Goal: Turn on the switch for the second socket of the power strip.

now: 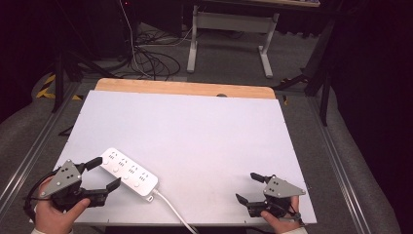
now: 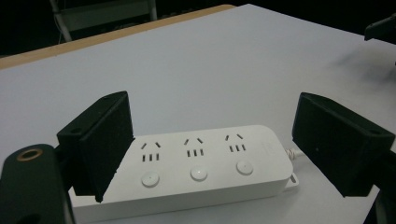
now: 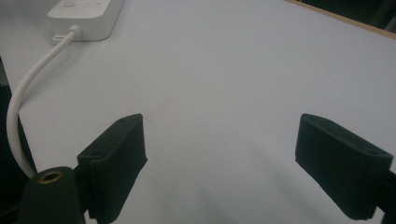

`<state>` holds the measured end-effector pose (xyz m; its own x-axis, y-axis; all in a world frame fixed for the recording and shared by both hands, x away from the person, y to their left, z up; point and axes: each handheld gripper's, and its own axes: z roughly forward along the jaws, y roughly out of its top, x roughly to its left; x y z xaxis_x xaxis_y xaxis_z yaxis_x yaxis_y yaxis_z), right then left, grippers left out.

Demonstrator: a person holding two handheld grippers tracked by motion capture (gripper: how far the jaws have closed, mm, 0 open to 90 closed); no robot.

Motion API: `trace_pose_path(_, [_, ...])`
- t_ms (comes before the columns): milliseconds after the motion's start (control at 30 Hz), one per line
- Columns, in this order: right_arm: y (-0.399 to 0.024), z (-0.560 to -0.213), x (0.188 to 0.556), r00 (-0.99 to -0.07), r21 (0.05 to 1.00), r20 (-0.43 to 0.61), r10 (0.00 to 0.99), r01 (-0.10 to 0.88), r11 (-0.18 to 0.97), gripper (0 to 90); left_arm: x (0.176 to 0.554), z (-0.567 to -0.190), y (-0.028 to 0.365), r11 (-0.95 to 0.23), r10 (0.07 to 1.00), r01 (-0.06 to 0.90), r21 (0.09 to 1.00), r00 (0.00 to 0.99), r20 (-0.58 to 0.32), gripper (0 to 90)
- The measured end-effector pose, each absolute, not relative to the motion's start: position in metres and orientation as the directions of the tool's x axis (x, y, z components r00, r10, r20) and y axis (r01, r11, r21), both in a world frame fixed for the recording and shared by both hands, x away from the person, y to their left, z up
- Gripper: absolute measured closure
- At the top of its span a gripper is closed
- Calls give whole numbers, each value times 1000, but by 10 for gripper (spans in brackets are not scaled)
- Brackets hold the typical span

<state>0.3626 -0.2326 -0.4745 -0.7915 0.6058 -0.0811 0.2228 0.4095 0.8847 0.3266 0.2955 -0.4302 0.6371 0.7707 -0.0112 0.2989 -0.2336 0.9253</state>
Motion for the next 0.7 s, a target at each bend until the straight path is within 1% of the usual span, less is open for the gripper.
trace_pose_path(133, [-233, -475, 363, -790, 885, -78, 608, 225, 407, 167, 325, -434, 298, -253, 774, 301, 919, 633, 6, 126])
trace_pose_path(267, [-233, -475, 363, -792, 886, -80, 606, 222, 408, 167, 325, -442, 300, -232, 768, 309, 922, 640, -22, 97])
trace_pose_path(400, [-233, -474, 362, -791, 886, -78, 607, 224, 405, 168, 326, -450, 302, -238, 760, 303, 923, 650, -18, 88])
trace_pose_path(567, [-233, -474, 362, -792, 887, -78, 606, 223, 405, 169, 327, -457, 304, -290, 743, 283, 914, 669, 29, 89])
trace_pose_path(700, [-233, -474, 362, -791, 886, -79, 606, 223, 406, 169, 327, -464, 306, -284, 738, 288, 915, 675, 16, 90])
